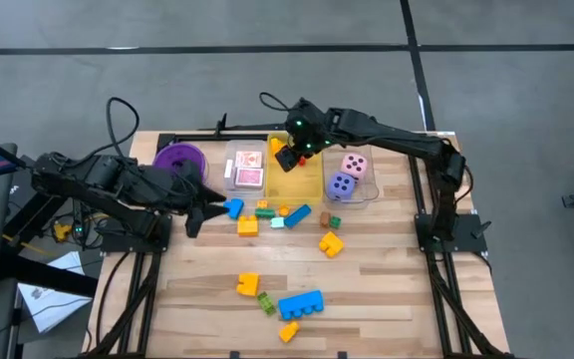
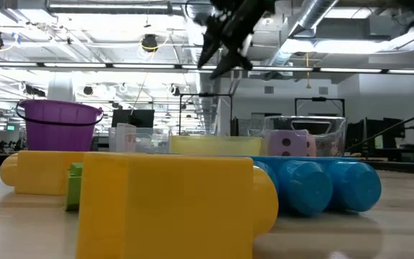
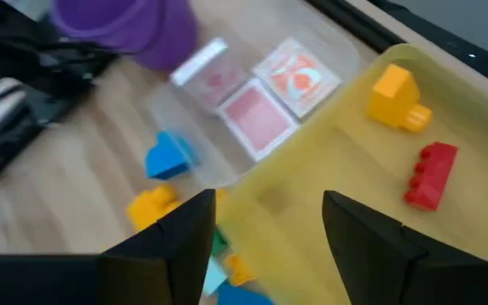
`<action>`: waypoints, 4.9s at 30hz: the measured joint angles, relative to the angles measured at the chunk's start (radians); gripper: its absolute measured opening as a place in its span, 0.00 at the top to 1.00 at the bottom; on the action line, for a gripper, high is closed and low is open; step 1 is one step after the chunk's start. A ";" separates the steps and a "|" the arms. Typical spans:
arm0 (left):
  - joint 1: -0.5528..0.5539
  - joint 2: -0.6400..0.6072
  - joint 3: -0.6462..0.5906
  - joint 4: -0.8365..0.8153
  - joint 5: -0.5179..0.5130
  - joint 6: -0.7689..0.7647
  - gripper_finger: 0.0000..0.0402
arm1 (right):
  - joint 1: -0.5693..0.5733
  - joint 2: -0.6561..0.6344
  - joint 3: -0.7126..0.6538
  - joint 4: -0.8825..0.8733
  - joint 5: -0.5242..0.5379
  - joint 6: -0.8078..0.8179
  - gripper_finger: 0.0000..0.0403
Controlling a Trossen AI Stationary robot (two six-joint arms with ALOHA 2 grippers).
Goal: Pick & Place Toys
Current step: Put the yellow gamepiece into the yellow bin
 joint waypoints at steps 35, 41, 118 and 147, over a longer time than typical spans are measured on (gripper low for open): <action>0.197 0.377 -0.454 0.241 0.225 0.704 0.03 | 0.225 -0.318 0.000 -0.051 0.109 0.144 0.38; 0.251 0.377 -0.576 0.383 0.232 0.751 0.04 | 0.229 -0.346 0.000 -0.066 0.110 0.144 0.38; 0.503 0.659 -0.048 0.688 0.129 0.670 0.33 | 0.229 -0.530 0.000 0.001 0.109 0.162 0.38; 0.727 0.962 0.002 0.528 0.092 0.409 0.33 | 0.249 -0.540 0.000 0.018 0.110 0.162 0.38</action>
